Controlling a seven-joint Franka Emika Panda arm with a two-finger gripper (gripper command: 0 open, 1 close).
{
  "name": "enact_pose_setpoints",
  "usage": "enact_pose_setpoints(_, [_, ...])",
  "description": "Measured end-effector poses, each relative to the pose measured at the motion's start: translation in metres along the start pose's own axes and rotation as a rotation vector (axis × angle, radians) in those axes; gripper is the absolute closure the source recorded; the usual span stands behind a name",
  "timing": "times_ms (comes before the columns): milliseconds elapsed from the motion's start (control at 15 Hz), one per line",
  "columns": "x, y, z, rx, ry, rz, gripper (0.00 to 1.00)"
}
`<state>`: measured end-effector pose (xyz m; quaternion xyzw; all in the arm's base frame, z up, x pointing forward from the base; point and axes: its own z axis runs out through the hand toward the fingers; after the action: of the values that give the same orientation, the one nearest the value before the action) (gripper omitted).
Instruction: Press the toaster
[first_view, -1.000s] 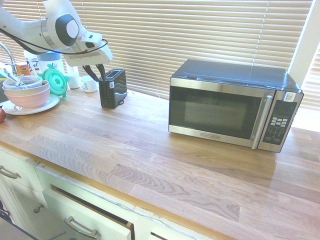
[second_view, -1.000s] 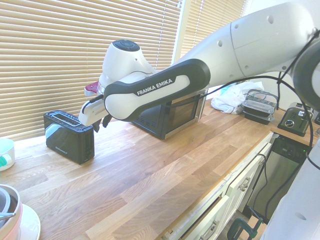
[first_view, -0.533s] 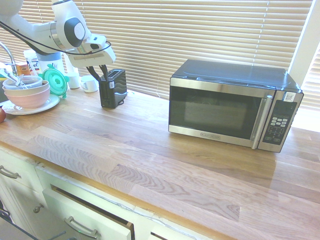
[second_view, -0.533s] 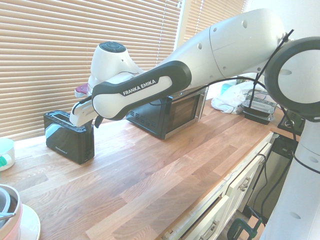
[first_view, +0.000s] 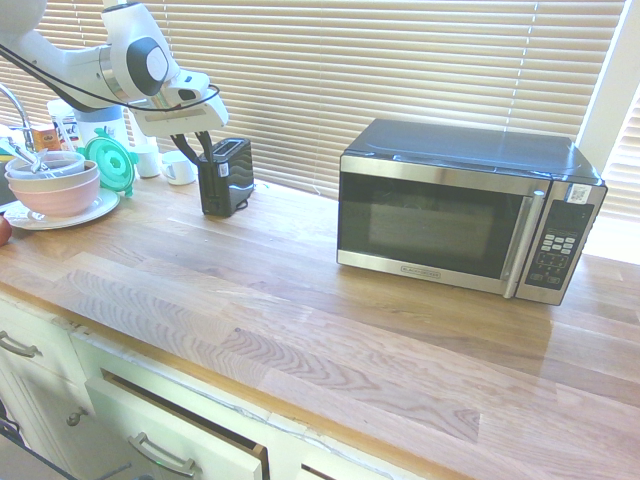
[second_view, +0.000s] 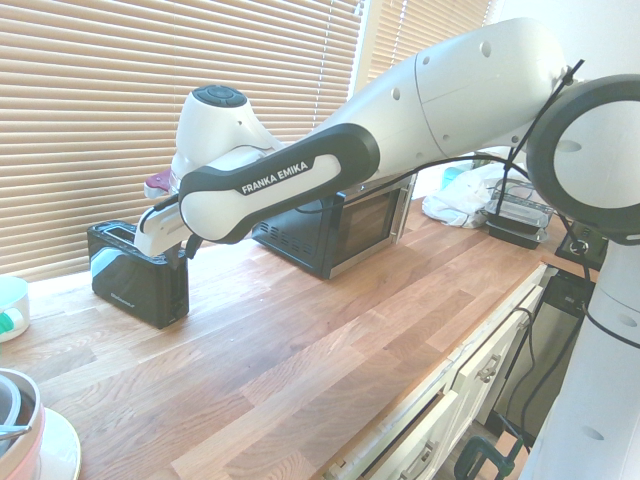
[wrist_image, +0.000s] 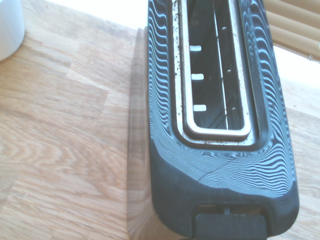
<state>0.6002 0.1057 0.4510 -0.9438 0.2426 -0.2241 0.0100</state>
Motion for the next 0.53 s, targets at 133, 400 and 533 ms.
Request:
enact_pose_setpoints(133, [0.0, 0.0001, 0.0005, 0.0, -0.001, 0.001, 1.0])
enact_pose_setpoints(400, [-0.0016, -0.0022, 0.0003, 0.003, -0.002, -0.004, 1.0])
enact_pose_setpoints(533, [-0.0014, -0.0051, -0.0019, 0.008, 0.001, -0.007, 1.0])
